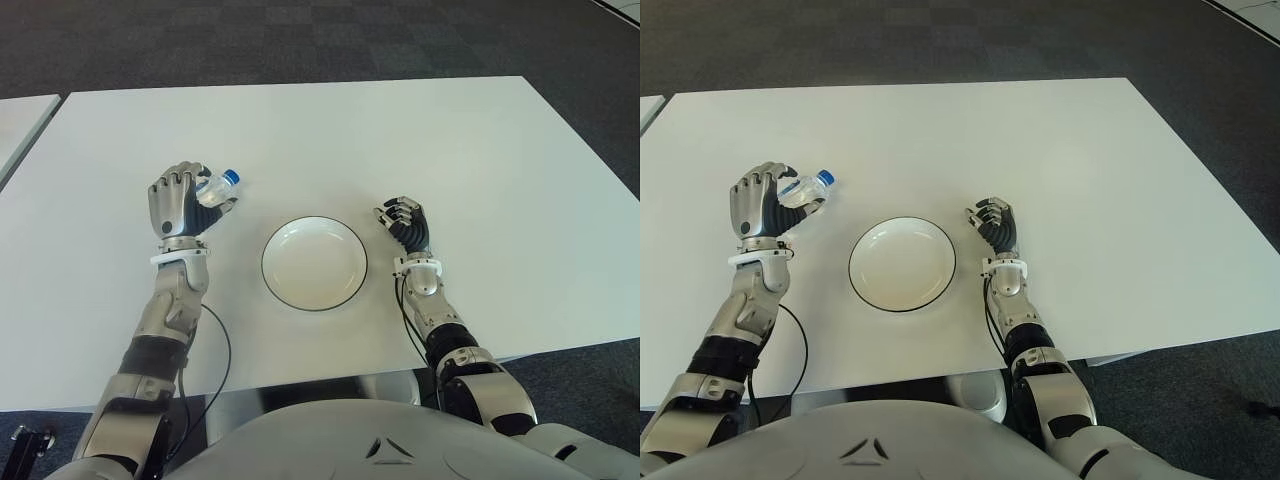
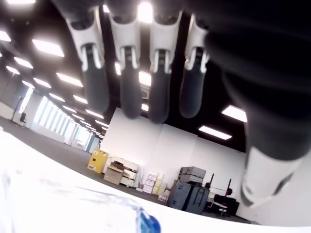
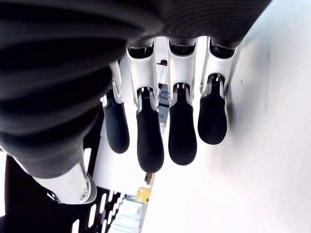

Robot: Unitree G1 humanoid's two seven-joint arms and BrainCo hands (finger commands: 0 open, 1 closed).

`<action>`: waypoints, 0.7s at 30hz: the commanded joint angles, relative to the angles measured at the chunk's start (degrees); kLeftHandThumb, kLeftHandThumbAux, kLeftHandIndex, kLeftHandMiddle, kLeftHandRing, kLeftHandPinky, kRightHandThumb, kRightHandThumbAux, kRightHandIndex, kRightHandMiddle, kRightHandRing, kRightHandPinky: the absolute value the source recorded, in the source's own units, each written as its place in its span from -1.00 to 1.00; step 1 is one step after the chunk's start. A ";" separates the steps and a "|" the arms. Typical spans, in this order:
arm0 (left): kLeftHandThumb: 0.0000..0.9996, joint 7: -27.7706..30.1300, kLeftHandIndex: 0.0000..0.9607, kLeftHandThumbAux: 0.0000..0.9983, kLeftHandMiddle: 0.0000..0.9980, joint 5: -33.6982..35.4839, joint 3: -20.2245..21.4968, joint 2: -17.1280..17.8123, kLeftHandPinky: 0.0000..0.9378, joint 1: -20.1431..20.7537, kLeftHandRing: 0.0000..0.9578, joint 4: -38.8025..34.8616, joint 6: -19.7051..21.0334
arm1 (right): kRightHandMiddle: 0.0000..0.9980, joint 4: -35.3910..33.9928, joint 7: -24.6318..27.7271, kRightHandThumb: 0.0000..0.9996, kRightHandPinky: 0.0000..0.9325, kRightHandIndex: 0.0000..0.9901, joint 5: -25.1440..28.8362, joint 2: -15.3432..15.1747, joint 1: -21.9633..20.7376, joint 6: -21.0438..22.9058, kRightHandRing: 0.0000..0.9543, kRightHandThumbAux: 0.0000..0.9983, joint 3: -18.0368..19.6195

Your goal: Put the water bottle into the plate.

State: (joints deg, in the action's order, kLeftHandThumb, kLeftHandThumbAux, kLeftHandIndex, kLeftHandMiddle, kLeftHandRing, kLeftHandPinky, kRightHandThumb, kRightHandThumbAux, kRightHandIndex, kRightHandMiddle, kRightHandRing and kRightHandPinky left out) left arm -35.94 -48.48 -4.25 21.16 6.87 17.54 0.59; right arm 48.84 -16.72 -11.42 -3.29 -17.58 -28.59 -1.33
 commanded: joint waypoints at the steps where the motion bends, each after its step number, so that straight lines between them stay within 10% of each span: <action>1: 0.08 -2.57 -0.60 0.30 -0.64 -1.22 -2.33 2.63 -0.75 4.93 -0.69 9.22 -0.76 | 0.23 0.64 0.12 0.41 0.36 -0.13 -0.23 0.06 0.66 1.67 0.31 0.46 -0.28; 21: 0.16 4.39 -1.00 -0.42 -1.00 -1.04 -11.56 4.61 -1.00 12.51 -1.00 20.62 5.15 | 0.23 0.81 0.03 0.41 0.34 -0.13 -0.05 0.10 0.81 1.25 0.30 0.46 -0.15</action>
State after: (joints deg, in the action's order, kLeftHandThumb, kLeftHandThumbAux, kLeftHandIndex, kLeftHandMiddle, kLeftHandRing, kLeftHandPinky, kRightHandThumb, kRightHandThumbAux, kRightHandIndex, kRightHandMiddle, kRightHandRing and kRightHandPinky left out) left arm -34.39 -48.85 -14.30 25.49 18.01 36.60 4.02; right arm 48.80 -16.73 -11.40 -3.41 -17.73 -28.23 -1.29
